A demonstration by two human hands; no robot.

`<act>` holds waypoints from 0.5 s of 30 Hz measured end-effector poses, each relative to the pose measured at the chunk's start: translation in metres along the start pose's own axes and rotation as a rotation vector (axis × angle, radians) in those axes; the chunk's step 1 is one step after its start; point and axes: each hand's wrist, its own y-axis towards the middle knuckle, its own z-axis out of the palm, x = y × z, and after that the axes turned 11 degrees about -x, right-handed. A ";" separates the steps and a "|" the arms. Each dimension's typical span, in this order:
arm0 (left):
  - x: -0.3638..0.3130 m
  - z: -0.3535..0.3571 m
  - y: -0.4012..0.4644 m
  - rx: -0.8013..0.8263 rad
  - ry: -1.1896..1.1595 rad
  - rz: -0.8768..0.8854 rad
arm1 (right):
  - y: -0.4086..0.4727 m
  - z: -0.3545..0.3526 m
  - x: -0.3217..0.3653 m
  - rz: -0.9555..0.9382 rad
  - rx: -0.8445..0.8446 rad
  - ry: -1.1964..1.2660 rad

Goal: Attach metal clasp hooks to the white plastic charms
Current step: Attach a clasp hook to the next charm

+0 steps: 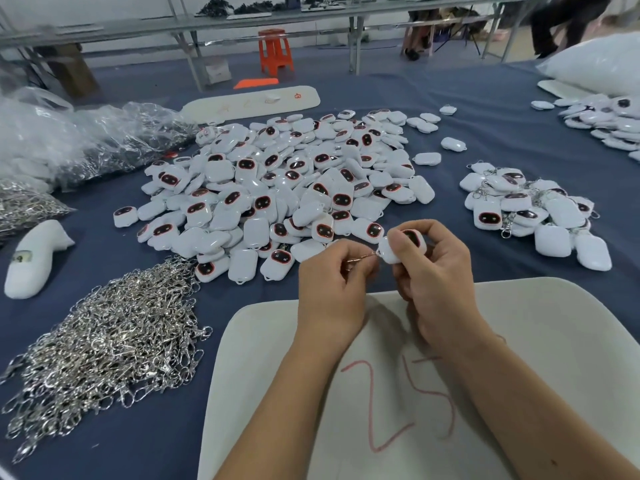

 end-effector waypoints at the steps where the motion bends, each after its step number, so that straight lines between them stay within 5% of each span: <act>1: 0.000 -0.002 0.001 0.021 0.127 0.091 | 0.000 -0.001 -0.001 -0.033 -0.015 -0.065; 5: 0.000 -0.004 0.002 0.053 0.444 0.253 | -0.003 0.000 -0.003 -0.220 -0.041 -0.310; 10: -0.001 -0.002 0.000 -0.041 0.480 0.441 | -0.005 0.001 -0.002 -0.226 -0.035 -0.290; 15: 0.001 0.002 0.000 -0.069 -0.100 -0.009 | -0.002 0.002 0.002 0.007 0.060 0.110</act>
